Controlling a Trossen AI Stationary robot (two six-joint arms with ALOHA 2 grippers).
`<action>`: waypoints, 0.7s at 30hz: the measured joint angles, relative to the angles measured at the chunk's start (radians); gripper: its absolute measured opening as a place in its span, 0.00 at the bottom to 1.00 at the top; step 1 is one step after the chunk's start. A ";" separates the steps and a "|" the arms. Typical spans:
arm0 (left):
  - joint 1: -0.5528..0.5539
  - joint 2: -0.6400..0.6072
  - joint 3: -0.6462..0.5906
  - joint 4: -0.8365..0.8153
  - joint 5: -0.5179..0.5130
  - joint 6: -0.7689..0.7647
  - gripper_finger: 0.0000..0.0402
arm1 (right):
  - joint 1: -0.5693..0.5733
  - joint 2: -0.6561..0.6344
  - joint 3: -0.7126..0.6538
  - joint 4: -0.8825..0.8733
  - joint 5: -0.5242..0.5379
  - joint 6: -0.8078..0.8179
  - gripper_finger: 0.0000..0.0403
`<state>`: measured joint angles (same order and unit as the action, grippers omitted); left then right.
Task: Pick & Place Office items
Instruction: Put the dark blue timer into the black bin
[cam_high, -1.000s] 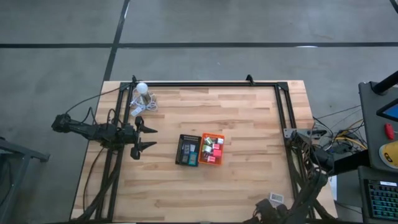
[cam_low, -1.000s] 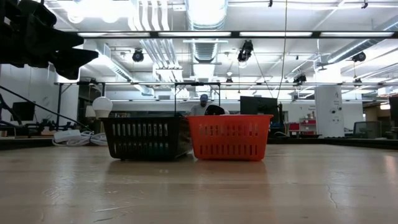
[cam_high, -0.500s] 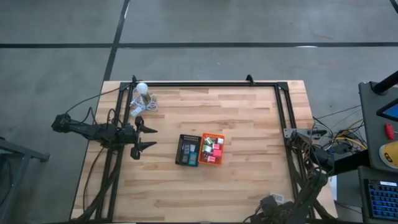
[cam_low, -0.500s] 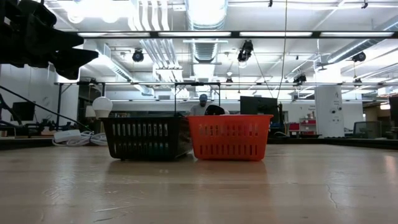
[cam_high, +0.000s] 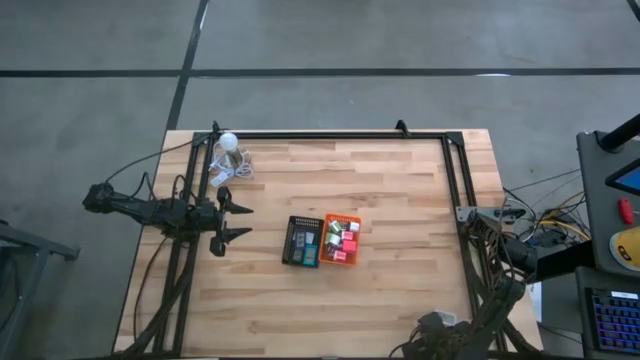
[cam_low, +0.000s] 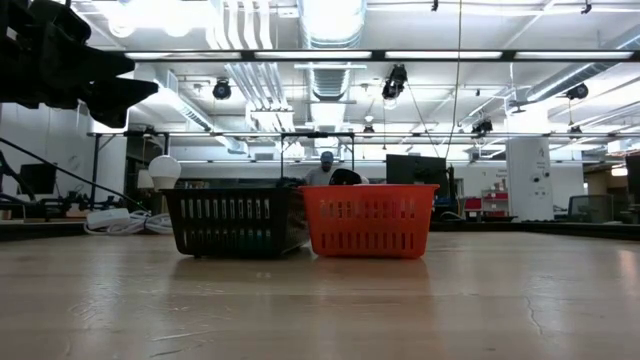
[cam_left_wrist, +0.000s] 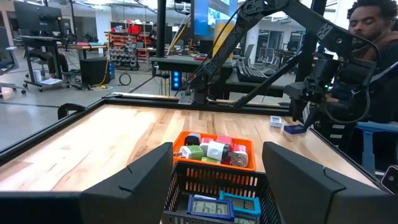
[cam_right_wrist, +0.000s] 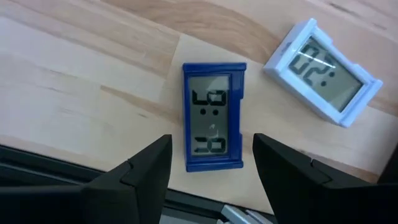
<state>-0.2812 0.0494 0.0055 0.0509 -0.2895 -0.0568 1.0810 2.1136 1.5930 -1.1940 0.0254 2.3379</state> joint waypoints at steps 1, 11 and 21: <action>0.000 0.000 0.000 0.000 0.000 0.000 0.63 | -0.001 0.000 0.000 0.004 0.000 0.000 0.54; 0.000 0.000 0.000 0.000 0.000 0.000 0.63 | -0.004 0.000 -0.057 0.069 0.001 0.000 0.54; 0.000 0.000 0.000 0.000 0.000 0.000 0.63 | -0.008 -0.004 -0.097 0.110 0.004 0.000 0.54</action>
<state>-0.2813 0.0494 0.0055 0.0509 -0.2894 -0.0567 1.0734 2.1098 1.4964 -1.0845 0.0293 2.3379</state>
